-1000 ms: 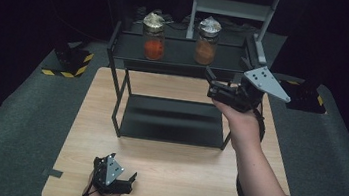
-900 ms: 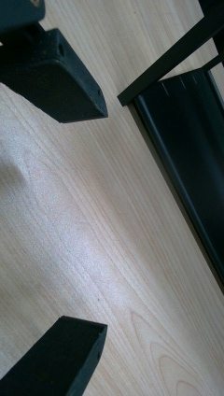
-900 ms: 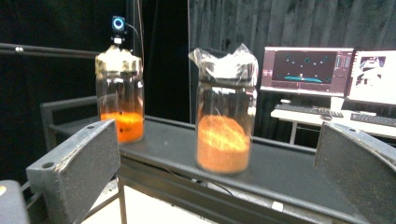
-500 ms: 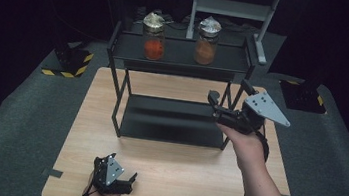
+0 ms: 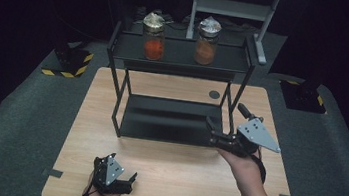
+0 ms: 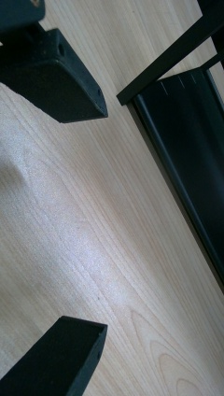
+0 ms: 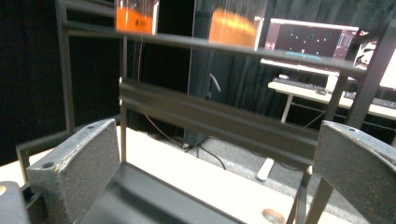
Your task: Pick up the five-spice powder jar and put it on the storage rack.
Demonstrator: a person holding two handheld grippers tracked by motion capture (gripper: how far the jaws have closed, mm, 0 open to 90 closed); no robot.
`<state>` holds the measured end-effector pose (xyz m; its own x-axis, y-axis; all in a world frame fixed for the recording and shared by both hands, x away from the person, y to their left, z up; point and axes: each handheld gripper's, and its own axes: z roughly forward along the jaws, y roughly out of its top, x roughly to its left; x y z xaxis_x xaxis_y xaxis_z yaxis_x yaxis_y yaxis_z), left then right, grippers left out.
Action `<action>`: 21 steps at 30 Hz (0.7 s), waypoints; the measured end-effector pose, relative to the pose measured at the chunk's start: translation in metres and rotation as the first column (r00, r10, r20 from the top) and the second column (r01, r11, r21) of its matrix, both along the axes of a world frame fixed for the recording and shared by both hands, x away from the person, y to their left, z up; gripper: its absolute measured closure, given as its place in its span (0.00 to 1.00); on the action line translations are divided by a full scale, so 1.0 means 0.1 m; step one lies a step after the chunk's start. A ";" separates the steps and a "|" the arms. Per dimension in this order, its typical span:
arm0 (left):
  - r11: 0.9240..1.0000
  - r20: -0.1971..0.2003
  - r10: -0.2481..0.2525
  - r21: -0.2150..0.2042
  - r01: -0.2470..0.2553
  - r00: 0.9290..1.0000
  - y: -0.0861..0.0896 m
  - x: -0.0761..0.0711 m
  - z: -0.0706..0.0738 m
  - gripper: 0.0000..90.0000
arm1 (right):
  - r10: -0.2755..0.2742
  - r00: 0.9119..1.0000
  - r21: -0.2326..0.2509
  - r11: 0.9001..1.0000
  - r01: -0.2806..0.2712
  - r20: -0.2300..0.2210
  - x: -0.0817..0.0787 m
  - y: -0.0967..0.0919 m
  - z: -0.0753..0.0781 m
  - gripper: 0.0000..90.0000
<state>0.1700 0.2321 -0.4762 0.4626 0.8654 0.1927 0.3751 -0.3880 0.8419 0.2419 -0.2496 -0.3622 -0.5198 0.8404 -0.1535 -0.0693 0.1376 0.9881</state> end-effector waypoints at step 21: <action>1.000 -0.001 -0.003 0.003 0.003 1.000 0.00 0.00 0.00 0.01 | -0.052 0.988 -0.069 0.997 0.043 -0.147 -0.25 -0.18 -0.82 0.00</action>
<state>0.1703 0.2318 -0.4761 0.4654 0.8634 0.1949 0.3748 -0.3918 0.8403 0.2174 -0.2679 -0.4438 -0.5006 0.8554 -0.1330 0.0852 0.2016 0.9758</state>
